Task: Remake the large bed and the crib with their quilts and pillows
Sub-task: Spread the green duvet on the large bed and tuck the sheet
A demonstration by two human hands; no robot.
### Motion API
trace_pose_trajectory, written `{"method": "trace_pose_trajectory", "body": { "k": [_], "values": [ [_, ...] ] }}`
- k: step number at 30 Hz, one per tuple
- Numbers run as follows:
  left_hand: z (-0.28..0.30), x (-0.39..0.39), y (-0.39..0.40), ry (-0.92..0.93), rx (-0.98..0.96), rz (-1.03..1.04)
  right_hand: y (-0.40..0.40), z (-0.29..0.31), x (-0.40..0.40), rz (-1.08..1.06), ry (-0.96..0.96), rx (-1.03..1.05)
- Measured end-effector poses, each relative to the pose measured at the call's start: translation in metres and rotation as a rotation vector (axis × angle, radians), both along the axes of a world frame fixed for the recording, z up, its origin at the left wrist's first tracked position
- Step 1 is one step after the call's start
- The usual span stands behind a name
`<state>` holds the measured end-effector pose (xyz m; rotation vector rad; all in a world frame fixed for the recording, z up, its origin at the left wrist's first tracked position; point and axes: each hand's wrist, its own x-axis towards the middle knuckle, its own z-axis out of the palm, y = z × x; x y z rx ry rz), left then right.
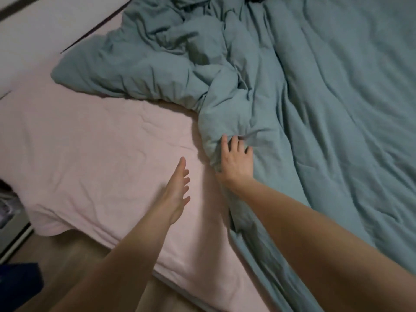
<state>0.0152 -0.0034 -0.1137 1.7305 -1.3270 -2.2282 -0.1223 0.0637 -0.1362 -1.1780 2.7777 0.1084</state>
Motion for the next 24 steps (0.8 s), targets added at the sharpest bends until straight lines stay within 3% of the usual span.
{"method": "trace_pose_trajectory", "body": {
  "k": [2,4,8,10,13,16,18,20,24],
  "values": [
    [-0.01,-0.016,-0.007,0.024,0.045,0.046,0.0,-0.016,-0.025,-0.077,-0.08,-0.005],
    [-0.015,-0.033,-0.01,0.045,0.079,0.098,0.008,-0.019,-0.048,-0.168,-0.295,-0.129],
    [-0.025,-0.077,-0.013,0.027,0.11,0.171,0.031,0.001,-0.076,-0.682,-0.933,-0.765],
    [-0.025,-0.102,-0.011,0.05,0.163,0.211,0.051,0.016,-0.094,-0.892,-1.12,-0.981],
    [-0.02,-0.148,0.0,0.15,0.282,0.178,0.075,0.035,-0.121,-1.067,-1.257,-1.101],
    [-0.011,-0.188,0.017,0.298,0.421,0.118,0.082,0.03,-0.132,-1.145,-1.473,-1.092],
    [-0.003,-0.202,0.023,0.306,0.415,0.135,0.083,0.023,-0.135,-1.132,-1.497,-1.069],
    [-0.004,-0.205,0.019,0.29,0.351,0.237,0.082,0.027,-0.137,-1.058,-1.39,-1.021],
    [0.0,-0.183,0.007,0.272,0.124,0.512,0.078,0.043,-0.129,-0.738,-1.206,-0.775]
  ]
}}
